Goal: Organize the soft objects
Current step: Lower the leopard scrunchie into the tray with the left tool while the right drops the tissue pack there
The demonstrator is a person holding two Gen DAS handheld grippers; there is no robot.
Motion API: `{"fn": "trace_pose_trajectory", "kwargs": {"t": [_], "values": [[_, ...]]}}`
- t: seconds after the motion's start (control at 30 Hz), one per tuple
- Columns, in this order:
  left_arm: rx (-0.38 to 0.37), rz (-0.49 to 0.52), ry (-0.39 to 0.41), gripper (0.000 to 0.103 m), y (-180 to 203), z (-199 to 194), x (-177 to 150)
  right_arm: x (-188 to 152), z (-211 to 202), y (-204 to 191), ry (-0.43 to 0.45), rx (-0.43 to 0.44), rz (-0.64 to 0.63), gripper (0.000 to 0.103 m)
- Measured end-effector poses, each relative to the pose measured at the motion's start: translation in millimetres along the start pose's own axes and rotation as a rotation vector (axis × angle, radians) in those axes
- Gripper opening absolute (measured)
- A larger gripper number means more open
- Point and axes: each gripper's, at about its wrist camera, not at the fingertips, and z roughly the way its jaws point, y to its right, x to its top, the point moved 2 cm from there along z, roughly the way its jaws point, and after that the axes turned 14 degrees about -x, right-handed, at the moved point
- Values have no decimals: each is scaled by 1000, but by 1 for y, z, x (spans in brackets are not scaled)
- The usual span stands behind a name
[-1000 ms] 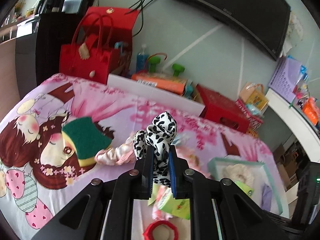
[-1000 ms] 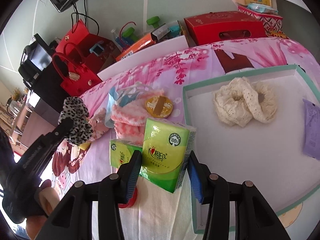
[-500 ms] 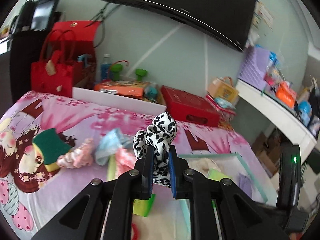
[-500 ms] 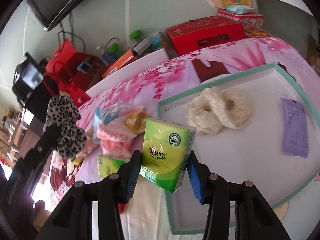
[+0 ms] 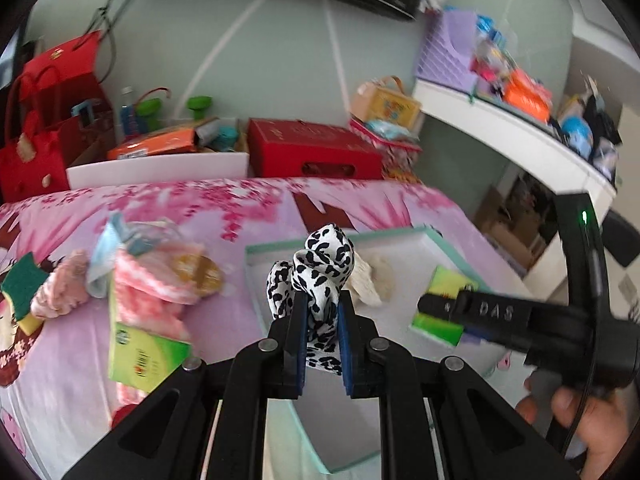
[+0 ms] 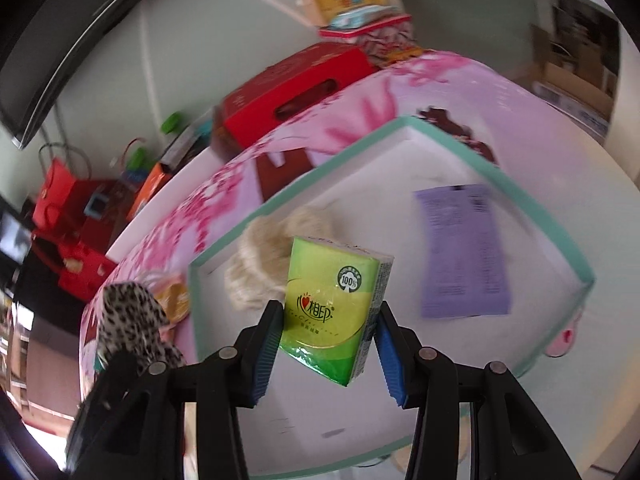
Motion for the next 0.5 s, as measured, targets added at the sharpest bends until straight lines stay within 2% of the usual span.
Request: {"fn": "trace_pose_trajectory", "kwargs": {"t": [0.1,0.37,0.4,0.43,0.47,0.5], "values": [[0,31,-41,15,12,12,-7,4,1,12,6,-36,11,49],[-13,91,-128,17,30,37,-22,9,5,21,12,-41,27,49],[-14,95,-132,20,31,38,-22,9,5,20,11,-40,23,51],[-16,95,-137,30,32,39,-22,9,5,19,12,-40,22,51],[-20,87,-143,45,31,40,-22,9,5,18,15,-39,19,51],[-24,78,-140,52,30,39,-22,9,5,17,16,-42,13,53]]}}
